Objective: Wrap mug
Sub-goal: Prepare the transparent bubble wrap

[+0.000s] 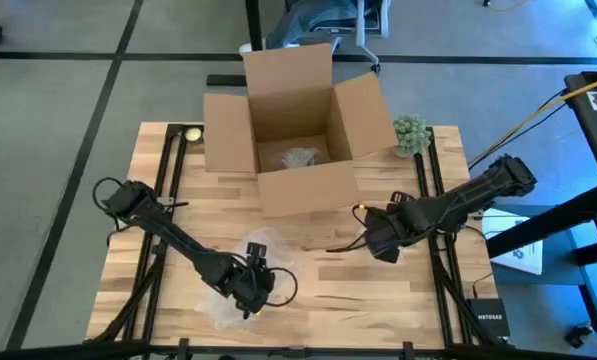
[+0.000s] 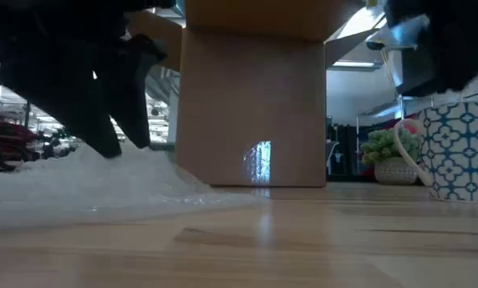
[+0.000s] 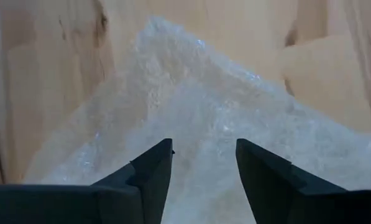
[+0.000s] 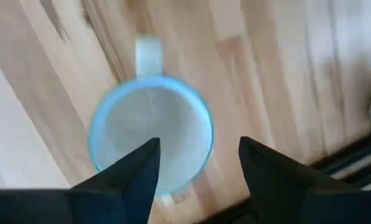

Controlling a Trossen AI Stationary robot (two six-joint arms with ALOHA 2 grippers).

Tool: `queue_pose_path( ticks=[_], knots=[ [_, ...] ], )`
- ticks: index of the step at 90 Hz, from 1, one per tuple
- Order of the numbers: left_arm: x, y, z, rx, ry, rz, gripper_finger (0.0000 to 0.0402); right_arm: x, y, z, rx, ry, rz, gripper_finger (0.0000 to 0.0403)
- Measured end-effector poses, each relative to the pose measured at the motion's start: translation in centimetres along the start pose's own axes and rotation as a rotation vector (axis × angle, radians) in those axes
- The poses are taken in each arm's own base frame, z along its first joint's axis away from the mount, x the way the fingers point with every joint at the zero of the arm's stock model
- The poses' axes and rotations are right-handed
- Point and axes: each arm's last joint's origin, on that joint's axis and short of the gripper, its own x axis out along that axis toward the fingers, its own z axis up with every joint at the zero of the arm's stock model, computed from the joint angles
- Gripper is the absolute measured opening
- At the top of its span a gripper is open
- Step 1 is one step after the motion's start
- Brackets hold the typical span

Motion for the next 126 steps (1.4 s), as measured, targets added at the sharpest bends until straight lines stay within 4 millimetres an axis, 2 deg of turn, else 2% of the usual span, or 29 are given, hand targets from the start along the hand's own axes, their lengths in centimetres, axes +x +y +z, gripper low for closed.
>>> queue_pose_path(
  ticks=[10,20,27,39,50,63,74,93,101,113,126],
  knots=[
    [0.0,0.0,0.0,-0.028,-0.004,0.007,0.0130,-0.7,0.8,0.9,-0.038,-0.158,0.061,0.0204],
    [0.0,0.0,0.0,-0.061,-0.004,0.008,0.0060,-0.5,2.7,1.7,-0.121,-0.370,0.129,0.0204],
    [0.0,0.0,0.0,-0.070,-0.005,0.009,0.0015,0.4,4.4,2.6,-0.198,-0.507,0.210,0.0204],
    [0.0,0.0,0.0,-0.086,-0.008,0.021,0.0002,2.6,6.9,4.0,-0.306,-0.703,0.289,0.0204],
    [0.0,0.1,0.0,-0.089,-0.008,0.022,0.0000,5.1,8.9,5.4,-0.409,-0.816,0.289,0.0204],
    [-0.1,0.0,0.0,-0.092,-0.009,0.026,0.0000,8.4,11.1,6.5,-0.519,-0.844,0.269,0.0204],
    [-0.8,0.0,0.0,-0.093,-0.009,0.051,0.0000,11.4,12.7,7.0,-0.536,-0.834,0.267,0.0204],
    [-2.9,1.0,-0.1,-0.140,-0.022,0.088,0.0000,15.2,13.4,8.6,-0.489,-0.820,0.234,0.0191],
    [-3.6,1.3,0.0,-0.151,-0.048,0.093,0.0000,16.1,13.3,9.9,-0.456,-0.811,0.228,0.0166],
    [-4.7,1.7,-0.3,-0.175,-0.043,0.096,0.0000,17.0,13.0,11.6,-0.394,-0.757,0.320,0.0107],
    [-7.0,2.4,-0.6,-0.256,-0.066,0.039,0.0000,17.9,12.0,10.8,-0.439,-0.524,0.365,0.0025]
  ],
)
